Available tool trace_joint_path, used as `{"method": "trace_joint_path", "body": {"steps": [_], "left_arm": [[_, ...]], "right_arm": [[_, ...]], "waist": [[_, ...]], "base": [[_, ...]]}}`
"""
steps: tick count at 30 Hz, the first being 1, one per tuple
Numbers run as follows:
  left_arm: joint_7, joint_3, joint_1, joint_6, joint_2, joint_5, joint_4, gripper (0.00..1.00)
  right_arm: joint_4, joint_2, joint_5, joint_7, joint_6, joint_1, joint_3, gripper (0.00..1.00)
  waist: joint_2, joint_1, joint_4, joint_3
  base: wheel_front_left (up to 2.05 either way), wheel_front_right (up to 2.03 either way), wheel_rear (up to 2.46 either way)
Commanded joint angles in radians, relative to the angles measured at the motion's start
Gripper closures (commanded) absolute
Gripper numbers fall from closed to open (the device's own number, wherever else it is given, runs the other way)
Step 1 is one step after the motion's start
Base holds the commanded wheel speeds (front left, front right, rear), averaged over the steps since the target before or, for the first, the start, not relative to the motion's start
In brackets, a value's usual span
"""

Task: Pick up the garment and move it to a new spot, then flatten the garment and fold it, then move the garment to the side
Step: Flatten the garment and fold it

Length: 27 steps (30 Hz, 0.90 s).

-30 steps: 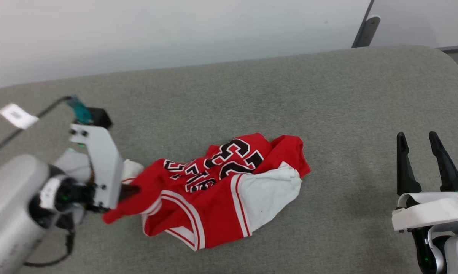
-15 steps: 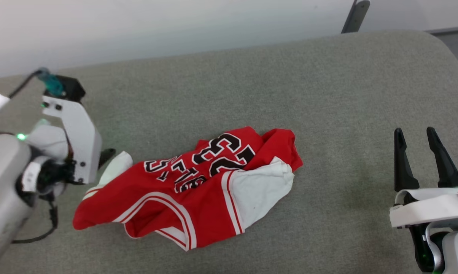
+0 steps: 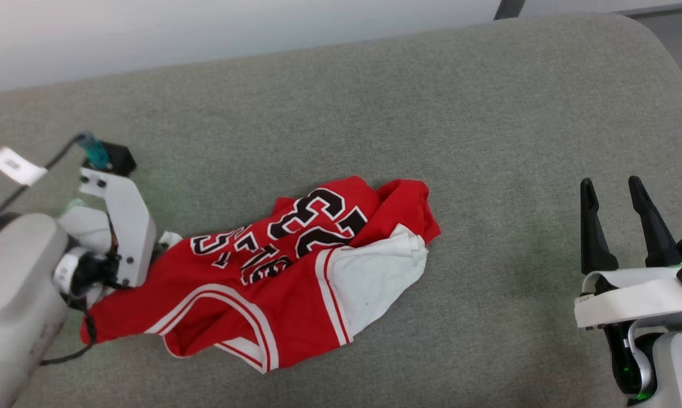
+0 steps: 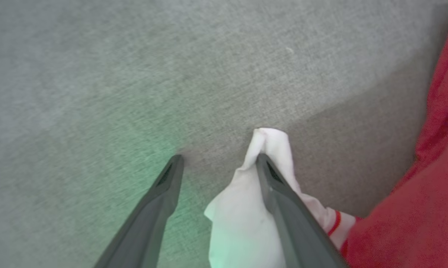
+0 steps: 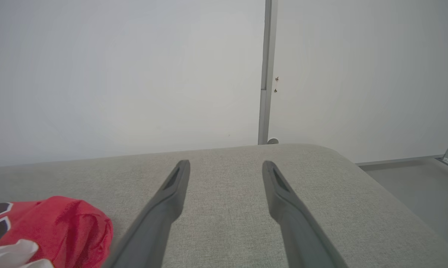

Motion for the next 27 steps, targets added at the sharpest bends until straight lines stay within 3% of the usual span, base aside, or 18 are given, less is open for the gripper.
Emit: {"method": "trace_joint_path", "body": {"steps": [1,2,4,5,20,27], "left_arm": [[0.004,-0.013,0.004,-0.014,-0.007,0.009,0.024,0.0],[0.005,-0.015,0.003,-0.015,-0.014,0.005,0.046,0.0],[0.015,-0.009,0.014,-0.031,-0.045,-0.03,0.074,0.85],[0.019,-0.002,0.016,-0.036,-0.057,-0.049,0.085,1.0],[-0.039,0.011,-0.07,-0.047,-0.039,-0.009,0.114,1.0],[-0.019,0.004,-0.057,0.013,0.04,0.025,0.117,1.0]], "right_arm": [[0.001,0.0,0.004,-0.008,-0.001,-0.013,0.001,0.0],[0.001,0.001,0.003,-0.009,-0.001,-0.012,0.001,0.0],[0.001,0.0,0.001,-0.008,-0.001,-0.013,0.0,0.0],[0.002,-0.001,0.0,-0.009,-0.001,-0.013,-0.001,0.0],[0.002,0.0,-0.014,-0.008,-0.001,-0.002,-0.015,0.0],[-0.002,0.0,-0.017,-0.005,-0.001,0.007,-0.02,0.0]], "waist": [[-0.0001,0.0,-0.007,0.008],[-0.0001,0.0,-0.008,0.01],[-0.0001,0.0,-0.008,0.012],[-0.0001,0.0,-0.007,0.011],[-0.0001,0.0,0.026,-0.013],[-0.0001,0.0,0.036,-0.024]], "base": [[0.0,0.0,0.0],[0.0,0.0,0.0],[0.0,0.0,0.0],[0.0,0.0,0.0],[0.0,0.0,0.0],[0.0,0.0,0.0]]}}
